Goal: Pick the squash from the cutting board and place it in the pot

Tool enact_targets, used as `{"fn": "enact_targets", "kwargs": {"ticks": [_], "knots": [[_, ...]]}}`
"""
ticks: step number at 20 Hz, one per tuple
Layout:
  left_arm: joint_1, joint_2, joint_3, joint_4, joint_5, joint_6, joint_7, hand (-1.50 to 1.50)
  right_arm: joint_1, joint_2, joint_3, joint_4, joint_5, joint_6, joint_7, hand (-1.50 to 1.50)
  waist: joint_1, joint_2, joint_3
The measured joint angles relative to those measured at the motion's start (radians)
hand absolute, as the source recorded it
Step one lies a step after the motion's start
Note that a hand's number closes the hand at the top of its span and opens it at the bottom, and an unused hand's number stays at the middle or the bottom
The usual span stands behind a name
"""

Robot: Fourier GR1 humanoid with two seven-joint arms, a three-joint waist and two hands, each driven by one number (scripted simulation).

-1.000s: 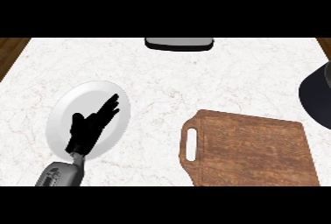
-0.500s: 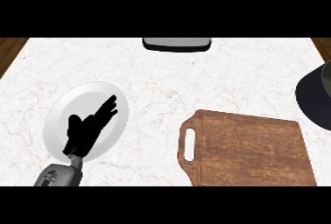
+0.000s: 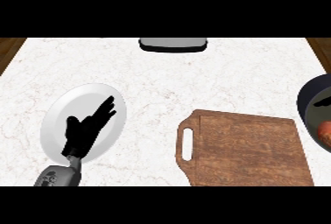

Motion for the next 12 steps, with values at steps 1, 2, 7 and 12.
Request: {"fn": "enact_targets", "kwargs": {"ticks": [1, 2, 7, 12], "knots": [[0.003, 0.001, 0.004, 0.003, 0.0, 0.0, -0.009, 0.0, 0.0, 0.019, -0.018, 0.001, -0.035, 0.019, -0.015, -1.5, -0.004, -0.001, 0.0], [0.005, 0.004, 0.009, 0.001, 0.005, -0.001, -0.004, 0.0, 0.004, 0.043, -0.037, 0.001, -0.074, 0.033, -0.021, -1.5, -0.008, -0.002, 0.0], [0.005, 0.012, 0.02, 0.0, 0.01, -0.003, 0.01, 0.0, -0.016, 0.124, -0.149, 0.02, -0.306, 0.171, 0.003, -1.5, -0.019, 0.0, 0.005], [0.01, 0.003, 0.01, -0.011, 0.003, 0.001, 0.013, 0.0, -0.083, 0.139, -0.298, 0.097, -0.537, 0.285, 0.135, -1.5, -0.013, 0.002, 0.007]]}}
